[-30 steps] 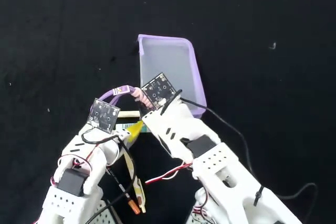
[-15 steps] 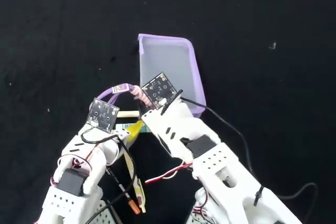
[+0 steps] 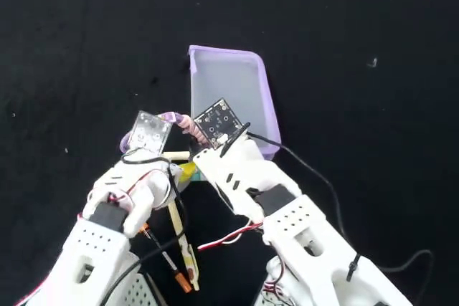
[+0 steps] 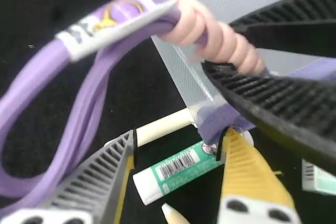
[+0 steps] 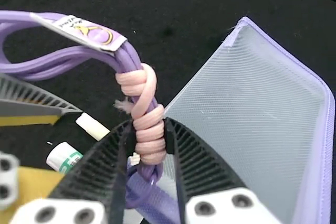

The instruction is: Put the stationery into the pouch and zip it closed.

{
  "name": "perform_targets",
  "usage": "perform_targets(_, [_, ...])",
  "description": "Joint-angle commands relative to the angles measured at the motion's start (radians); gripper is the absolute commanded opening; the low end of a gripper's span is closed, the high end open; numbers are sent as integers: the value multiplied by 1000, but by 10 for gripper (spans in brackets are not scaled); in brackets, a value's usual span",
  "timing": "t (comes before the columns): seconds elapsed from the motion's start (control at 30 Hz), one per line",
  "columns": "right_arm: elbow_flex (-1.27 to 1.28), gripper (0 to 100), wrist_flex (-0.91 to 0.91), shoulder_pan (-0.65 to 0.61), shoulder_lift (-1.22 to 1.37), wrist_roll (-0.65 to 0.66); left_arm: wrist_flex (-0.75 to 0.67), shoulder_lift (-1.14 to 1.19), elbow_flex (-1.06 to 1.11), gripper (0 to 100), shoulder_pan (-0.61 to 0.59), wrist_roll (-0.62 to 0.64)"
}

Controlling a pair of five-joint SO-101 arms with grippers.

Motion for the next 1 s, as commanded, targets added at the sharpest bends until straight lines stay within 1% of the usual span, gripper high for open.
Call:
perform_targets(0.0, [-56, 12, -32, 0, -33, 3, -107, 117, -64, 265, 8, 12])
perform_targets(0.1, [-56, 12, -32, 0, -33, 3, -152, 158, -68, 263, 12, 12])
perform_targets(0.4, [-56, 12, -32, 17, -35, 3, -285, 172, -48, 255, 15, 12])
perform_targets(0.5, [-56, 12, -31, 34, -35, 3, -394, 166, 8, 216, 33, 11])
perform_targets(0.6, [-56, 12, -26, 34, -35, 3, -516, 170, 64, 207, 54, 9])
perform_targets(0.73, [-58, 12, -25, 31, -35, 3, -612, 170, 99, 202, 56, -58])
perform_targets(0.97, [-65, 12, -17, 32, -35, 3, -631, 172, 99, 198, 61, -71])
